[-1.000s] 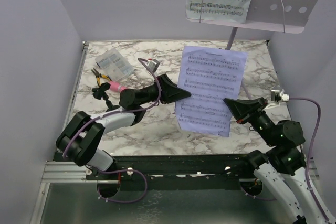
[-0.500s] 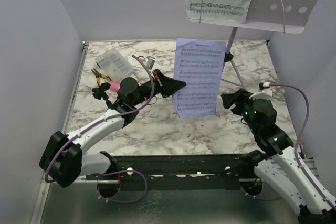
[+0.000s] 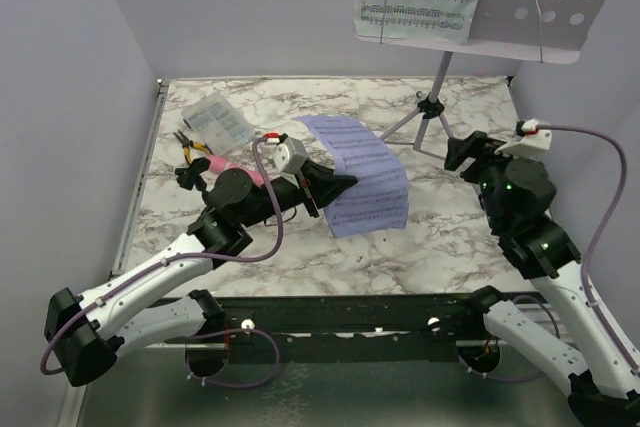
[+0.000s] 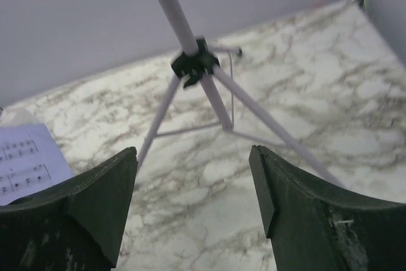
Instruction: Set up the instrument practice props
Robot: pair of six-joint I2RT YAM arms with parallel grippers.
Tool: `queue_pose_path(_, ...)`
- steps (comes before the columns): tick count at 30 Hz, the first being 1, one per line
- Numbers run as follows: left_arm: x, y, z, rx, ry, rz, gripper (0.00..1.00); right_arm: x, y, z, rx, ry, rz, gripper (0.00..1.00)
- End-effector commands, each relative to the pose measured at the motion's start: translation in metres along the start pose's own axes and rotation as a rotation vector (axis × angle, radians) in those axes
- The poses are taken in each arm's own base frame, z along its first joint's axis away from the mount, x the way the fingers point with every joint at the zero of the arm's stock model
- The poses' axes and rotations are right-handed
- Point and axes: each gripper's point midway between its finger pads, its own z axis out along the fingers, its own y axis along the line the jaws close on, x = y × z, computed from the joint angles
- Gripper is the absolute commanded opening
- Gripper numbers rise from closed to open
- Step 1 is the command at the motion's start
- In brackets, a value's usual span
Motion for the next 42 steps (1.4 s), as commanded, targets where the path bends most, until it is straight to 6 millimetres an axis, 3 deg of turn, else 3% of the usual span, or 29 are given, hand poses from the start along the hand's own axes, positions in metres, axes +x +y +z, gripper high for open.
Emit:
queue_pose_path(1,-0.046,-0.022,-0.001,0.069,-0.018,0.221,0.0,-0.096,0.01,-0.025,-0.044,-0.223,-0.114,0.8)
queue_pose_path(4,-0.087,-0.059,0.007,0.233,-0.029,0.267,0.0,-0.152,0.029,-0.037,-0.096,-0.328,-0.164,0.8)
queue_pose_path(6,-0.115,-0.088,0.01,0.353,-0.048,0.269,0.0,-0.173,0.046,-0.039,-0.148,-0.339,-0.177,0.74)
queue_pose_path(8,-0.129,-0.104,0.01,0.417,-0.068,0.275,0.0,-0.174,0.072,-0.039,-0.266,-0.292,-0.168,0.75)
queue_pose_path(10,-0.131,-0.099,0.012,0.381,-0.077,0.278,0.0,-0.159,0.098,-0.042,-0.4,-0.205,-0.129,0.76)
queue_pose_path(12,-0.12,-0.077,0.014,0.268,-0.073,0.278,0.0,-0.132,0.115,-0.047,-0.512,-0.12,-0.045,0.8)
queue_pose_path(16,-0.07,-0.042,0.004,0.12,0.015,0.252,0.0,-0.066,0.134,-0.058,-0.691,0.039,0.132,0.94)
queue_pose_path(20,-0.05,-0.044,-0.02,0.118,0.05,0.244,0.0,-0.01,0.148,-0.076,-0.853,0.191,0.313,1.0)
queue_pose_path(23,-0.054,-0.053,-0.035,0.135,0.025,0.231,0.0,0.012,0.163,-0.096,-1.038,0.262,0.436,1.0)
queue_pose_path(29,-0.051,-0.077,-0.047,0.243,0.039,0.156,0.0,0.022,0.176,-0.128,-1.331,0.286,0.589,1.0)
queue_pose_path(38,-0.035,-0.098,-0.054,0.377,0.076,0.085,0.0,0.003,0.177,-0.139,-1.375,0.274,0.655,1.0)
queue_pose_path(42,-0.034,-0.104,-0.058,0.406,0.076,0.066,0.0,0.003,0.174,-0.143,-1.372,0.298,0.697,1.0)
